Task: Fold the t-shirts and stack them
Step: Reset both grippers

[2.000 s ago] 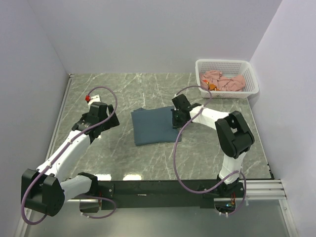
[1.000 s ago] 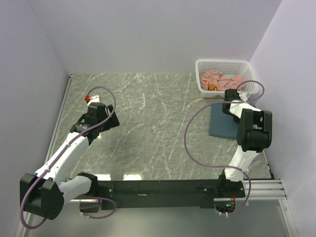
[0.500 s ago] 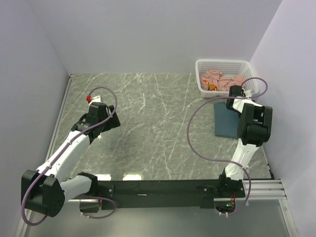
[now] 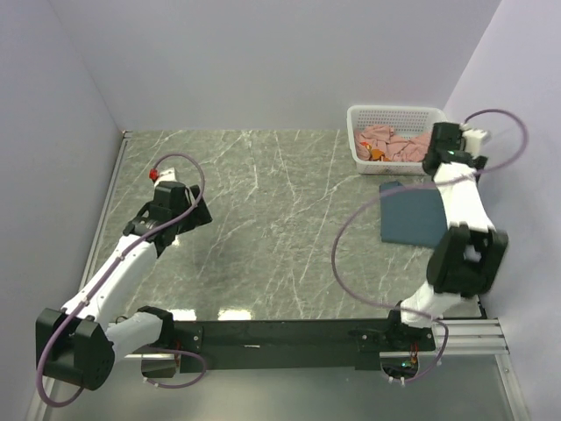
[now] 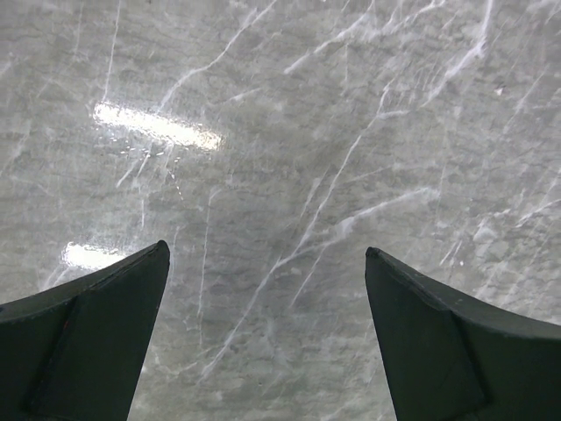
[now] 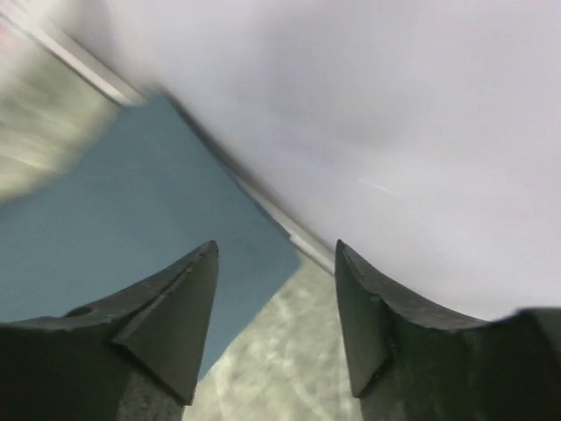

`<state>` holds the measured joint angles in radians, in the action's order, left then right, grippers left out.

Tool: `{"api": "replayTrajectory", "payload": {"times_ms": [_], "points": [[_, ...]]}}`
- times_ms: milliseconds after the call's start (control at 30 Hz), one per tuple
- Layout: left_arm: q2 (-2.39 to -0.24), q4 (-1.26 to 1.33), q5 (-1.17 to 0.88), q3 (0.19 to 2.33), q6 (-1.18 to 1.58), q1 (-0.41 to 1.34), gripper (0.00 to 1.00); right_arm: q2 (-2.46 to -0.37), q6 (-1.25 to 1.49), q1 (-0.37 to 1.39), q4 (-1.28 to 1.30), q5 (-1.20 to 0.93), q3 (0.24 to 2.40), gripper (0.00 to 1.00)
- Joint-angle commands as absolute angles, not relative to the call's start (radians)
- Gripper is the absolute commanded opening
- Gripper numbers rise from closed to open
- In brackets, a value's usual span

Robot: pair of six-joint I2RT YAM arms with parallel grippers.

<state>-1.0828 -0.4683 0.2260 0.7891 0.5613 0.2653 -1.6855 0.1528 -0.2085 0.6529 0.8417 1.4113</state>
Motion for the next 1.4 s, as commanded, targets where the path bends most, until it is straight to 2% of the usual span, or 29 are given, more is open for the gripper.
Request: {"api": "replayTrajectory", "payload": {"times_ms": [0, 100, 133, 233, 467, 667, 867, 1033, 1200, 1367], "points": [[-1.025, -0.431, 0.247, 0.785, 0.552, 0.259, 0.99, -1.375, 0.301, -0.212, 0.735, 0.670, 1.419, 0.64], [-0.953, -0.426, 0.285, 0.775, 0.558, 0.259, 1.00, -1.145, 0.325, -0.213, 0.721, 0.505, 1.346, 0.68], [-0.933, -0.425, 0.294, 0.769, 0.560, 0.259, 0.99, -1.085, 0.333, -0.213, 0.707, 0.464, 1.318, 0.73], [-0.839, -0.419, 0.354, 0.749, 0.568, 0.261, 0.99, -0.861, 0.348, -0.189, 0.667, 0.387, 1.204, 0.75], [-0.582, -0.456, 0.547, 0.715, 0.583, 0.288, 0.99, -0.456, 0.298, -0.005, 0.632, 0.531, 1.013, 0.77], [-0.388, -0.500, 0.618, 0.693, 0.574, 0.307, 0.99, -0.168, 0.238, 0.080, 0.586, 0.486, 0.803, 0.79], [-0.281, -0.508, 0.581, 0.654, 0.574, 0.307, 1.00, -0.065, 0.293, 0.095, 0.591, 0.422, 0.674, 0.85], [-0.158, -0.431, 0.586, 0.548, 0.548, 0.308, 0.99, -0.052, 0.301, 0.115, 0.571, 0.405, 0.649, 0.89], [-0.013, -0.370, 0.561, 0.474, 0.512, 0.308, 0.99, -0.043, 0.301, 0.123, 0.571, 0.393, 0.644, 0.90], [0.038, -0.351, 0.586, 0.453, 0.523, 0.308, 0.99, -0.038, 0.298, 0.123, 0.568, 0.382, 0.643, 0.91]]}}
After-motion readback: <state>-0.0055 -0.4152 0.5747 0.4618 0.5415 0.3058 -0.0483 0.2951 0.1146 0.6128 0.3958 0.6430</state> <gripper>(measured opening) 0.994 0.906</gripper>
